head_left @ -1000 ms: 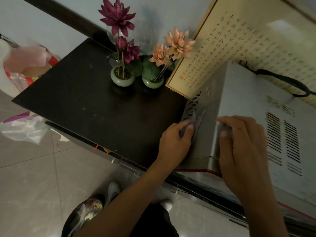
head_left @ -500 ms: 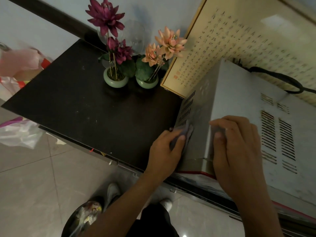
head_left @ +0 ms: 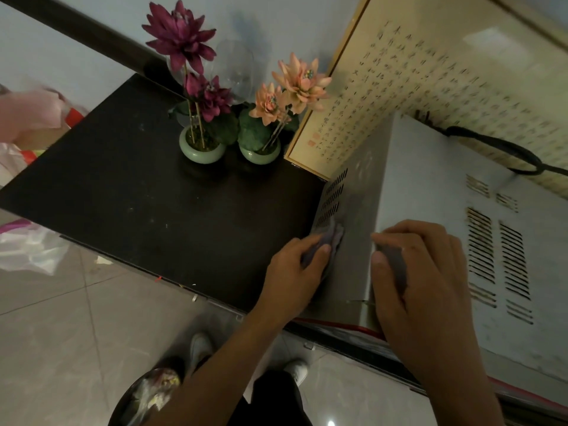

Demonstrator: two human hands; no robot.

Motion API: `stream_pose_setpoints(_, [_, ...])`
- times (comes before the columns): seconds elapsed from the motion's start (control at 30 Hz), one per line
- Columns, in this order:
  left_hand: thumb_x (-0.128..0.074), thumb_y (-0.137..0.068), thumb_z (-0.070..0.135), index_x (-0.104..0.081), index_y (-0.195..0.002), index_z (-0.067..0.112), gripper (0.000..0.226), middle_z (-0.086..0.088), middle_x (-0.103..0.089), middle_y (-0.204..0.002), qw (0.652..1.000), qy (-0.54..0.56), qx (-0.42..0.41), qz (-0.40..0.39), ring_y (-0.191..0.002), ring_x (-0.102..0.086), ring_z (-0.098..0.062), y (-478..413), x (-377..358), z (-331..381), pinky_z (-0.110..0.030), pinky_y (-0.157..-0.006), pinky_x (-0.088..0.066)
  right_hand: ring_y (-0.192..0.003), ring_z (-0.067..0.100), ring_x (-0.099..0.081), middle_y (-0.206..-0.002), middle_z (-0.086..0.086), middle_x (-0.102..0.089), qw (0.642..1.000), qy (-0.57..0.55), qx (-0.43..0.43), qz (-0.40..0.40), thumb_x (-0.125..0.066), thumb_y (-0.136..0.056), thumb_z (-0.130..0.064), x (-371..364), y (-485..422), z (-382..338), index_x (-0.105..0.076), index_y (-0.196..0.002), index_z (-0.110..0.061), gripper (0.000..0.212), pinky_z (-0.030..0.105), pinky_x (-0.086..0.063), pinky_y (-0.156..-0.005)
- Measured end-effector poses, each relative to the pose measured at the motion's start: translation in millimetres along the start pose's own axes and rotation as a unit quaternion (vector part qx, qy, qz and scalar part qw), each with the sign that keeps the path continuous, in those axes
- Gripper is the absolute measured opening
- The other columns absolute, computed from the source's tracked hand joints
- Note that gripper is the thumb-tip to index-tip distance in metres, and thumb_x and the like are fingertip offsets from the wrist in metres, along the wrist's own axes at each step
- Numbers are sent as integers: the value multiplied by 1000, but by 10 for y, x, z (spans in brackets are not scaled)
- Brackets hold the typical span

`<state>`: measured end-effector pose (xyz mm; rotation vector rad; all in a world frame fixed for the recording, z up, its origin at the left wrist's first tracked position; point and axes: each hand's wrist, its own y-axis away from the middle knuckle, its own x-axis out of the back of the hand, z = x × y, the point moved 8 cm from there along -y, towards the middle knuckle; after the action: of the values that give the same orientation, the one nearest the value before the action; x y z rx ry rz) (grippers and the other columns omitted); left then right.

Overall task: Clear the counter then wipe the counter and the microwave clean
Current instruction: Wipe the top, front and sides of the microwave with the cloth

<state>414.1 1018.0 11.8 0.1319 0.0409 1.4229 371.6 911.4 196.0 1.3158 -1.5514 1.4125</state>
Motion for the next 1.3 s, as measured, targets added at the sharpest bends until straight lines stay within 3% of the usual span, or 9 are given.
stream_pose_setpoints(0.1, [-55, -101, 41, -64, -131, 35, 32, 2, -64, -104, 1000, -11, 12, 13, -92, -62, -6, -180, -25, 25, -30, -82, -52, -101, 7, -35, -113, 4, -51, 1000, -2, -6, -3, -49, -91, -29, -7, -8, 7, -58, -108, -14, 23, 35, -35, -82])
stream_pose_setpoints(0.23, [-59, -101, 31, -67, -128, 30, 29, 7, -59, -93, 994, 8, -94, 46, -83, -57, -4, -389, -31, 630, -23, -76, -48, -103, 8, -36, -114, 3, -51, 1000, 4, -13, -9, -50, -91, -29, -10, -4, 2, -60, -108, -14, 24, 33, -34, -83])
stream_pose_setpoints(0.37, [-56, -101, 32, -67, -128, 23, 30, 3, -59, -100, 983, 10, -179, 37, -85, -58, -7, -232, -19, 800, -22, -76, -49, -103, 8, -36, -114, 1, -50, 1000, 5, -18, -10, -50, -91, -30, -6, -2, 1, -60, -107, -15, 23, 32, -33, -84])
stream_pose_setpoints(0.47, [-52, -99, 45, -64, -129, 32, 35, 5, -58, -99, 994, -24, -101, 28, -83, -57, -5, -213, -26, 370, -21, -71, -47, -103, 8, -37, -114, 0, -50, 1000, 2, -23, -11, -51, -91, -30, -14, -5, 14, -60, -108, -16, 23, 34, -36, -83])
stream_pose_setpoints(0.6, [-53, -103, 36, -66, -130, 33, 29, 2, -58, -97, 995, -87, -31, 30, -81, -55, -7, -604, -65, 151, -26, -70, -42, -102, 9, -39, -114, -1, -49, 1000, 2, -22, -13, -51, -90, -30, -27, -9, 12, -58, -107, -17, 22, 35, -38, -82])
stream_pose_setpoints(0.73, [-53, -103, 34, -66, -130, 32, 29, 3, -57, -97, 992, -71, -94, 42, -83, -54, -4, -755, -103, 557, -23, -72, -43, -101, 10, -40, -113, -2, -48, 1000, 4, -21, -13, -50, -90, -32, -25, -8, 9, -58, -105, -17, 23, 35, -37, -81])
stream_pose_setpoints(0.93, [-51, -103, 39, -64, -128, 24, 32, 4, -54, -107, 966, -16, -254, 55, -87, -56, -2, -25, -7, 693, -11, -77, -44, -102, 11, -41, -114, -3, -49, 999, 1, -27, -19, -48, -91, -34, -15, -20, 0, -59, -105, -20, 22, 37, -39, -83])
stream_pose_setpoints(1.13, [-47, -105, 40, -61, -134, 31, 33, 6, -58, -102, 992, -77, -91, 46, -85, -54, 0, -683, -127, 342, -22, -72, -44, -105, 10, -41, -115, -3, -51, 1000, 0, -26, -16, -52, -91, -30, 0, -32, -9, -62, -105, -18, 21, 36, -39, -84])
stream_pose_setpoints(1.3, [-48, -106, 36, -65, -133, 32, 33, 6, -72, -109, 997, 14, -37, 61, -100, -64, -10, -1436, -195, 622, -36, -88, -54, -103, 9, -42, -114, -7, -49, 1000, -1, -24, -13, -52, -90, -30, 21, -31, -36, -61, -103, -21, 18, 34, -37, -84])
